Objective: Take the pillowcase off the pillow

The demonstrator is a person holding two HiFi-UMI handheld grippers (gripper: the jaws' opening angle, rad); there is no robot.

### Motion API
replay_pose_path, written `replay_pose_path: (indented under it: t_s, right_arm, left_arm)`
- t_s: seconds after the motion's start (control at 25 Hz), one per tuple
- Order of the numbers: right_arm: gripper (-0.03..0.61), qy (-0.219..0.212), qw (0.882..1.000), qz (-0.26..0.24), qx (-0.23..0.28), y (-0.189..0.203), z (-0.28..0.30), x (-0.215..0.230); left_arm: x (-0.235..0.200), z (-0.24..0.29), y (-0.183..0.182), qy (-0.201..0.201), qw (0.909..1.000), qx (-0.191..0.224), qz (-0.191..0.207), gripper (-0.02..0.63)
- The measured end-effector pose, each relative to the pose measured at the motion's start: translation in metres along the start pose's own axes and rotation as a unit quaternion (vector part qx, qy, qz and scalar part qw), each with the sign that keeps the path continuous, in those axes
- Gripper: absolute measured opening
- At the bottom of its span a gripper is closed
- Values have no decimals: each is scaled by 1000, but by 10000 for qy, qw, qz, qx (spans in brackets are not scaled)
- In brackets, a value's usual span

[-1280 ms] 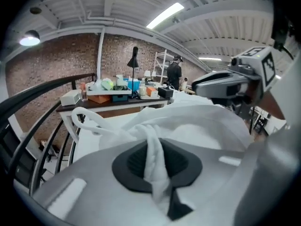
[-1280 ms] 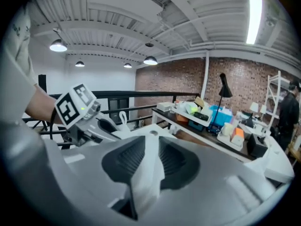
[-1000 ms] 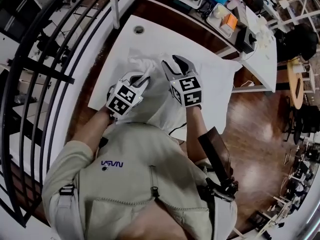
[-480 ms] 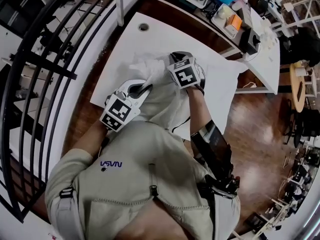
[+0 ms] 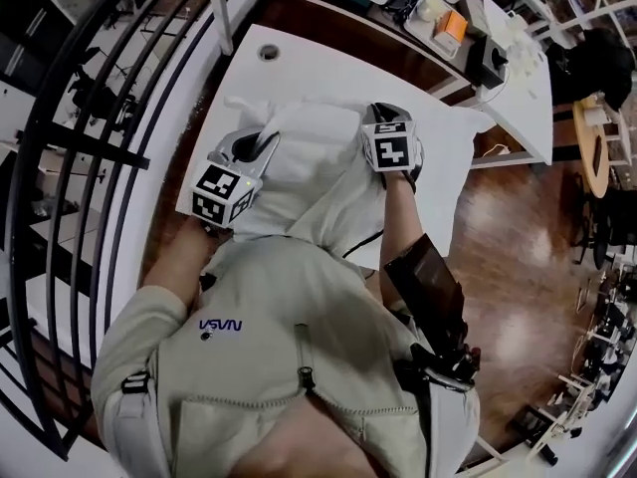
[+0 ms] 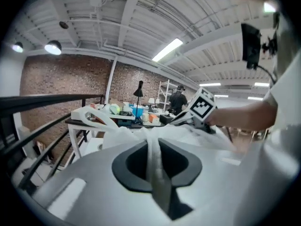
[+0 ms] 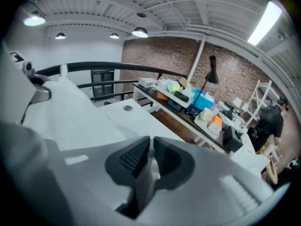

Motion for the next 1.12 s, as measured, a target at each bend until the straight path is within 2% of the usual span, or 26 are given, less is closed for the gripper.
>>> replay_pose_path:
  t_s: [0.08,0.16,0.32,0.48,0.64,0.8,0.96,1.12]
  right_arm:
    - [43,-33,9995,-301,70,-5,6,-10]
    - [71,-71,9993,-250,269,-7,6,-16]
    - [101,-89,9964,281,800,-3,-11,-13]
    - [101,-178,9894,817,1187,9,-45,-23]
    - [101,-52,9835,1138,1403,25,-79,-40]
    - [101,70,9824,1306,1335,39,-97,-75]
    - [101,192,9816,1446,1234,58,-116,-94]
    - [101,178,9789,1541,1332,77,-132,-108]
  left_arm:
    - [-7,26,7,-234,9989,-145,391,50]
    - [-12,40,13,-383,9976,-189,544,65]
    - [-29,40,20,-823,9957,-174,387,151]
    - [-33,15,14,-1115,9936,66,190,161]
    - [-26,-13,16,-889,9956,192,-242,163]
    - [-19,-31,30,-429,9977,117,-516,176]
    - [-3,-30,31,15,9990,21,-441,204]
    - [15,-39,30,44,9996,-6,-267,209]
Point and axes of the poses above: the fingertips, and each gripper's own axes: z forward along the fingers, x to its right, y out of its underside, the point moved 7 cm from there along -z, backward along the fingers, and after that the axes turned 2 degrees about z, right-handed, at the moved point
